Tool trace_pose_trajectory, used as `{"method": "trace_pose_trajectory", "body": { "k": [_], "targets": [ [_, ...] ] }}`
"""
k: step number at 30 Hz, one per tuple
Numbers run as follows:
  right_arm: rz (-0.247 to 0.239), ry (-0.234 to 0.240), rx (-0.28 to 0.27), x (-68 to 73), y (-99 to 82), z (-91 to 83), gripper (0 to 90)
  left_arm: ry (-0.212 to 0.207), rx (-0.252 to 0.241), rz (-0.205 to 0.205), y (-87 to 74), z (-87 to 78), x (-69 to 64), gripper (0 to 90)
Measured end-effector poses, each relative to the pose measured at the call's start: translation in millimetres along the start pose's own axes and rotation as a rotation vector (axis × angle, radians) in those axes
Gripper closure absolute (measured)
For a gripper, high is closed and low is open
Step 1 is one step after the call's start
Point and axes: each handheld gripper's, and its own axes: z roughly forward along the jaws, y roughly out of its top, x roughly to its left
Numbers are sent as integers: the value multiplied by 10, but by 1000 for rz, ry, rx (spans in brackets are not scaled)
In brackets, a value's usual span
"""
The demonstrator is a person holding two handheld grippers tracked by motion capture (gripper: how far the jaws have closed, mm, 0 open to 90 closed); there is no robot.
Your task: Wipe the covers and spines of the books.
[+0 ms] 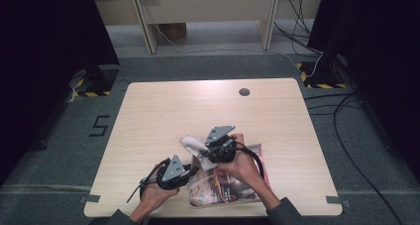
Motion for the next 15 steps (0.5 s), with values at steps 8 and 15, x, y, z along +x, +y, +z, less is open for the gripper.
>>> {"method": "trace_pose_trajectory", "body": {
  "k": [8,15],
  "targets": [
    [-17,8,0,26,32,9,792,0,1,1,-3,2,-3,782],
    [21,-7,25,-131,-93,-24,792,0,0,1,-2,-4,-6,777]
  ]
}}
